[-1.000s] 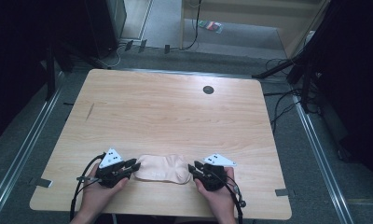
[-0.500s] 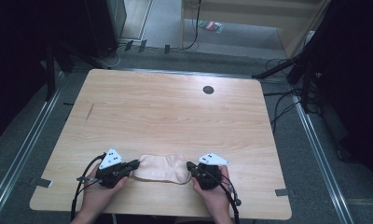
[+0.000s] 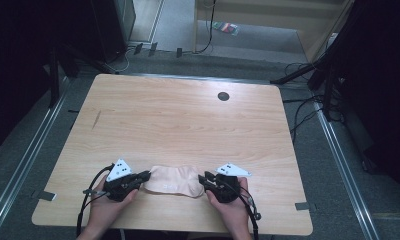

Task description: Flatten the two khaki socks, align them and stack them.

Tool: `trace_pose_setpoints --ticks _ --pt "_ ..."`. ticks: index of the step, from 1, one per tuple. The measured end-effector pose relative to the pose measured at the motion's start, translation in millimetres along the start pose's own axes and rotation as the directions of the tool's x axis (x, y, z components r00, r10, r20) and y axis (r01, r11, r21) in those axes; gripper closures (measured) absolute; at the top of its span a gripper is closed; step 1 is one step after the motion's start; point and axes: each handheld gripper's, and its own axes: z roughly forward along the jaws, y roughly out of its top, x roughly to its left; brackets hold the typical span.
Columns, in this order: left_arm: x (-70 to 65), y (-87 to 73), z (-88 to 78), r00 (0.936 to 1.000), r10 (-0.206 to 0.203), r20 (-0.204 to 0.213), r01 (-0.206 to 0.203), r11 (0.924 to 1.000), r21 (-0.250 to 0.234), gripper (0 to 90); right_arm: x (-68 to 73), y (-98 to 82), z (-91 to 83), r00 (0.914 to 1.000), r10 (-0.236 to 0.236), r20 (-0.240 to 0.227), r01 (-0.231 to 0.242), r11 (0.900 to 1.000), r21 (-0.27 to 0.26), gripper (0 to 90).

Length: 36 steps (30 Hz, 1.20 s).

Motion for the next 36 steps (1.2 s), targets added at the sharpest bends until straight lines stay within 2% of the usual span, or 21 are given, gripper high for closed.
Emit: trace_pose_setpoints --ticks 2,3,4,5,7,9,13,16,20,22,27,32,34,36 --pt "-0.5 -0.2 -0.1 1.0 0.001 0.002 -0.001 1.0 -0.001 87.2 4.5 -1.9 8.6 0.9992 -0.036 0.015 0.036 0.999 0.015 68.3" --pt "-0.8 -0.3 -0.5 1.0 0.003 0.001 -0.003 1.0 -0.004 87.2 6.3 -2.4 10.7 0.9985 -0.05 0.021 0.049 0.999 0.021 74.9" --pt "-0.8 -0.3 -0.5 1.0 0.003 0.001 -0.003 1.0 -0.004 87.3 6.3 -2.4 10.7 0.9985 -0.05 0.021 0.049 0.999 0.021 74.9" --pt "-0.9 0.0 -0.8 1.0 0.0 0.007 0.0 1.0 -0.006 87.4 8.8 -3.1 12.4 0.9964 -0.076 0.039 0.075 0.997 0.031 86.8" --pt "-0.6 0.5 -1.6 0.9999 -0.003 0.01 0.004 1.0 -0.009 87.6 8.9 -2.2 11.0 0.9968 -0.074 0.031 0.073 0.997 0.031 88.6" --pt "-0.4 0.6 -2.2 0.9999 -0.007 0.016 0.007 0.9999 -0.016 87.6 9.1 -1.6 9.3 0.9971 -0.071 0.029 0.07 0.997 0.027 88.9" --pt "-1.5 1.4 -3.2 0.9999 -0.001 0.016 0.001 0.9998 -0.022 87.9 11.4 4.4 -4.7 0.9971 -0.072 0.025 0.072 0.997 -0.015 89.3" --pt "-3.5 2.0 -0.9 0.9998 0.006 0.019 -0.006 0.9998 -0.016 88.1 10.2 6.1 -10.7 0.9954 -0.083 0.048 0.085 0.996 -0.03 89.4" --pt "-4.6 2.1 1.9 0.9997 0.012 0.022 -0.011 0.9999 -0.002 88.4 5.0 4.9 -10.6 0.9954 -0.07 0.066 0.071 0.997 -0.018 89.6" --pt "-4.0 2.0 3.7 0.9998 0.015 0.013 -0.015 0.9998 0.009 88.8 0.5 3.0 -8.2 0.9946 -0.062 0.083 0.061 0.998 0.006 89.8" --pt "-1.8 0.6 6.4 0.9996 0.027 0.001 -0.027 0.9992 0.028 89.0 -1.7 1.4 -5.3 0.9942 -0.061 0.089 0.059 0.998 0.029 90.0" --pt "-2.4 0.2 7.6 0.9994 0.034 0.006 -0.034 0.9989 0.033 88.7 -1.8 0.2 -1.8 0.993 -0.058 0.103 0.054 0.998 0.042 89.9" --pt "-2.5 -0.4 8.7 0.9992 0.038 0.011 -0.039 0.9986 0.035 87.1 -1.7 0.0 -1.0 0.9929 -0.057 0.104 0.053 0.998 0.045 89.9" --pt "-2.8 -1.7 9.8 0.999 0.042 0.017 -0.043 0.9987 0.028 81.1 -1.5 -0.8 0.3 0.994 -0.053 0.095 0.05 0.998 0.039 88.4"
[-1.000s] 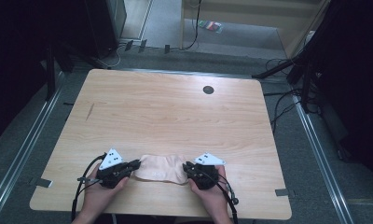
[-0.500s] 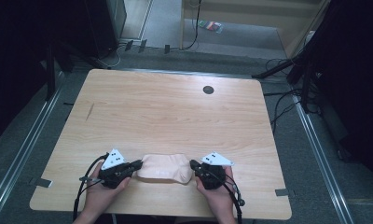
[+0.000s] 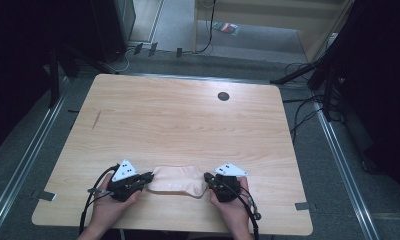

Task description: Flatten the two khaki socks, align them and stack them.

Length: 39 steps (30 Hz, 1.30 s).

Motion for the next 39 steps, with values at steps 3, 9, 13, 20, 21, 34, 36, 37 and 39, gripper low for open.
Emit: trace_pose_setpoints --ticks 3,9,13,20,21,34,36,37,39 --pt "-1.5 0.5 -0.8 0.9999 0.012 -0.004 -0.012 0.9996 -0.027 68.8 0.0 -0.2 -0.7 0.9999 0.0 -0.014 0.0 1.0 -0.011 81.4" --pt "-1.7 1.5 -4.0 1.0 0.007 0.007 -0.006 0.9976 -0.069 61.5 0.9 0.1 -1.9 0.9994 0.0 -0.036 -0.001 0.999 -0.033 72.2" --pt "1.0 0.7 -3.0 1.0 -0.008 0.005 0.008 0.9983 -0.057 70.4 1.0 -0.7 2.7 0.999 0.003 -0.044 -0.003 1.0 -0.013 71.3" --pt "2.2 -0.8 3.1 0.9999 -0.009 -0.006 0.009 0.9996 -0.027 75.5 3.2 -0.6 3.8 0.9987 0.002 -0.052 -0.002 1.0 0.006 88.7" --pt "2.3 -0.6 3.7 0.9999 -0.009 -0.007 0.009 0.9998 -0.016 75.5 3.9 -0.1 2.7 0.9989 -0.004 -0.046 0.005 1.0 0.002 89.0" --pt "1.4 1.8 9.5 0.9994 -0.007 -0.034 0.008 0.9989 0.047 74.1 -0.2 -1.7 5.8 0.9998 -0.003 0.022 0.003 1.0 0.024 89.7" --pt "0.4 1.5 9.3 0.9996 -0.003 -0.029 0.005 0.9991 0.041 71.3 -0.3 -1.4 7.3 0.9997 -0.003 0.023 0.002 1.0 0.019 89.5" --pt "-0.1 1.3 8.5 0.9997 0.0 -0.026 0.001 0.9995 0.033 67.7 -0.7 -1.0 7.8 0.9997 -0.003 0.024 0.003 1.0 0.015 88.4" --pt "-0.2 0.6 5.4 0.9995 0.005 -0.032 -0.005 1.0 -0.006 57.8 -2.0 -0.7 6.8 0.9998 0.007 0.018 -0.006 1.0 -0.012 73.7"
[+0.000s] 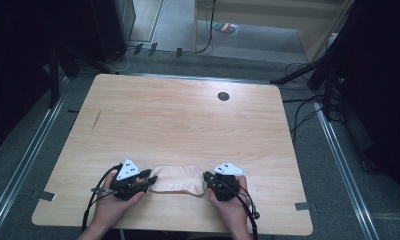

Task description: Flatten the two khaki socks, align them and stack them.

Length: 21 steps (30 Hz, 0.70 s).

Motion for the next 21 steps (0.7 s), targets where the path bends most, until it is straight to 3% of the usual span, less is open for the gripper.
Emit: trace_pose_setpoints --ticks 1,2,3,4,5,6,9,10,11,12,14,18,21 --pt "0.0 0.0 0.0 1.0 0.0 0.0 0.0 1.0 0.0 54.7 0.0 0.0 0.0 1.0 0.0 0.0 0.0 1.0 0.0 73.7" --pt "0.6 -0.6 -1.7 1.0 -0.007 0.001 0.007 0.9997 -0.024 54.7 -0.4 0.6 -1.7 1.0 0.007 -0.002 -0.007 1.0 -0.022 67.9" --pt "2.1 -0.7 -4.1 0.9999 -0.014 0.005 0.015 0.9992 -0.038 54.0 0.4 2.3 -8.6 0.9993 0.021 -0.032 -0.023 0.998 -0.062 68.3" --pt "3.7 0.4 -9.4 0.9995 -0.027 0.017 0.029 0.9957 -0.088 56.6 1.2 3.2 -11.7 0.9985 0.017 -0.051 -0.021 0.996 -0.082 71.9" --pt "3.7 0.4 -9.4 0.9995 -0.027 0.017 0.029 0.9957 -0.088 60.1 3.1 3.6 -14.4 0.9972 0.021 -0.072 -0.027 0.995 -0.092 74.8" --pt "4.1 3.0 -13.2 0.9986 -0.031 0.044 0.037 0.9904 -0.133 64.9 5.7 3.7 -15.4 0.996 0.02 -0.087 -0.029 0.994 -0.101 77.3" --pt "2.4 5.2 -10.2 0.9974 -0.021 0.068 0.03 0.9907 -0.133 73.0 11.8 2.8 -12.2 0.9939 0.009 -0.11 -0.019 0.996 -0.091 80.7" --pt "-0.1 4.6 -1.5 0.9974 -0.004 0.072 0.01 0.9957 -0.092 74.5 17.0 0.6 -3.4 0.9944 -0.013 -0.104 0.007 0.998 -0.059 81.3" --pt "-0.1 4.6 -1.5 0.9974 -0.004 0.072 0.01 0.9957 -0.092 75.2 17.0 0.6 -3.4 0.9944 -0.013 -0.104 0.007 0.998 -0.059 81.3" --pt "-1.2 4.5 5.6 0.9978 0.004 0.066 -0.001 0.9994 -0.036 76.5 19.2 -1.9 6.2 0.9972 -0.023 -0.071 0.022 1.0 -0.015 82.3" --pt "-1.9 5.1 6.7 0.9982 -0.003 0.06 0.005 0.9992 -0.039 76.7 17.3 -4.3 12.5 0.998 -0.016 -0.061 0.017 1.0 0.008 83.5" --pt "0.2 5.3 8.0 0.9975 -0.032 0.063 0.033 0.9994 -0.009 73.5 13.2 -3.7 13.8 0.9992 -0.018 -0.037 0.018 1.0 -0.006 84.4" --pt "-0.4 5.4 8.1 0.9979 -0.028 0.058 0.029 0.9996 -0.005 69.6 12.1 -3.0 15.3 0.9991 -0.022 -0.036 0.022 1.0 -0.009 83.5"
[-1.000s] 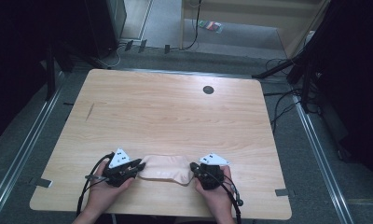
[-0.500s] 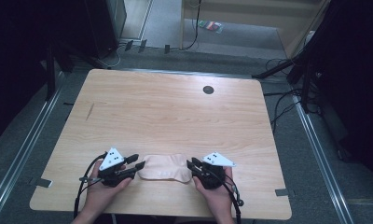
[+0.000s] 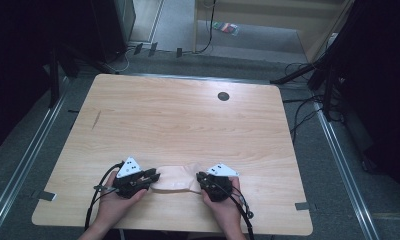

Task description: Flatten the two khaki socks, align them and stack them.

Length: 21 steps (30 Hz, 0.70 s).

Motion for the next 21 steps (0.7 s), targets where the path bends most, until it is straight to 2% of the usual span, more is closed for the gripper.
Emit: trace_pose_setpoints --ticks 1,2,3,4,6,7,11,13,14,15,16,18,19,20,21 --pt "-0.6 -0.1 0.2 1.0 0.003 -0.005 -0.003 1.0 -0.002 68.5 -0.3 0.9 1.0 0.9999 -0.003 -0.01 0.003 1.0 -0.003 78.4" --pt "-0.6 -0.1 0.2 1.0 0.003 -0.005 -0.003 1.0 -0.002 66.7 -0.3 0.9 1.0 0.9999 -0.003 -0.01 0.003 1.0 -0.003 78.4" --pt "-0.1 -0.1 -0.2 0.9999 -0.005 -0.009 0.005 1.0 -0.004 64.2 0.6 1.1 0.9 0.9996 -0.008 -0.026 0.008 1.0 -0.013 70.6" --pt "-0.1 -0.1 -0.2 0.9999 -0.005 -0.009 0.005 1.0 -0.004 62.4 0.6 1.1 0.9 0.9996 -0.008 -0.026 0.008 1.0 -0.013 70.6" --pt "1.6 -0.5 -1.5 0.9998 -0.019 0.002 0.019 0.9995 -0.024 59.5 2.1 2.2 -2.8 0.9986 -0.018 -0.05 0.015 0.999 -0.048 61.8" --pt "4.3 -1.4 -3.6 0.999 -0.039 0.02 0.04 0.9978 -0.053 57.5 1.7 3.2 -4.9 0.9979 -0.019 -0.061 0.015 0.997 -0.07 58.7" --pt "8.9 -1.5 -10.6 0.9971 -0.063 0.042 0.068 0.9918 -0.108 48.7 -2.7 6.8 -13.4 0.9963 -0.018 -0.084 0.007 0.991 -0.135 44.8" --pt "10.7 -0.5 -15.4 0.996 -0.08 0.041 0.085 0.9866 -0.139 42.9 -6.0 7.8 -16.0 0.9974 -0.024 -0.067 0.013 0.988 -0.156 37.1" --pt "10.7 -0.5 -15.4 0.996 -0.08 0.041 0.085 0.9866 -0.139 40.3 -6.0 7.8 -16.0 0.9974 -0.024 -0.067 0.013 0.988 -0.156 37.1" --pt "13.0 -0.1 -20.0 0.9939 -0.096 0.053 0.104 0.9804 -0.167 39.5 -9.5 8.5 -18.4 0.9979 -0.019 -0.061 0.008 0.985 -0.175 30.7" --pt "13.0 -0.1 -20.0 0.9939 -0.096 0.053 0.104 0.9804 -0.167 37.5 -11.4 8.7 -19.8 0.9982 -0.015 -0.059 0.004 0.983 -0.184 28.1" --pt "16.2 0.1 -26.4 0.9943 -0.106 0.01 0.106 0.9767 -0.186 29.9 -15.0 9.4 -22.7 0.9978 0.01 -0.066 -0.022 0.981 -0.192 23.1" --pt "17.1 0.1 -28.2 0.9934 -0.115 -0.007 0.111 0.9759 -0.188 25.1 -17.1 9.8 -23.8 0.9974 0.019 -0.07 -0.032 0.98 -0.198 20.6" --pt "17.1 0.1 -28.2 0.9934 -0.115 -0.007 0.111 0.9759 -0.188 19.4 -17.1 9.8 -23.8 0.9974 0.019 -0.07 -0.032 0.98 -0.198 20.6" --pt "18.3 0.1 -30.3 0.9918 -0.123 -0.034 0.115 0.9759 -0.185 13.5 -20.9 11.3 -26.8 0.9968 0.032 -0.073 -0.046 0.979 -0.201 17.0"
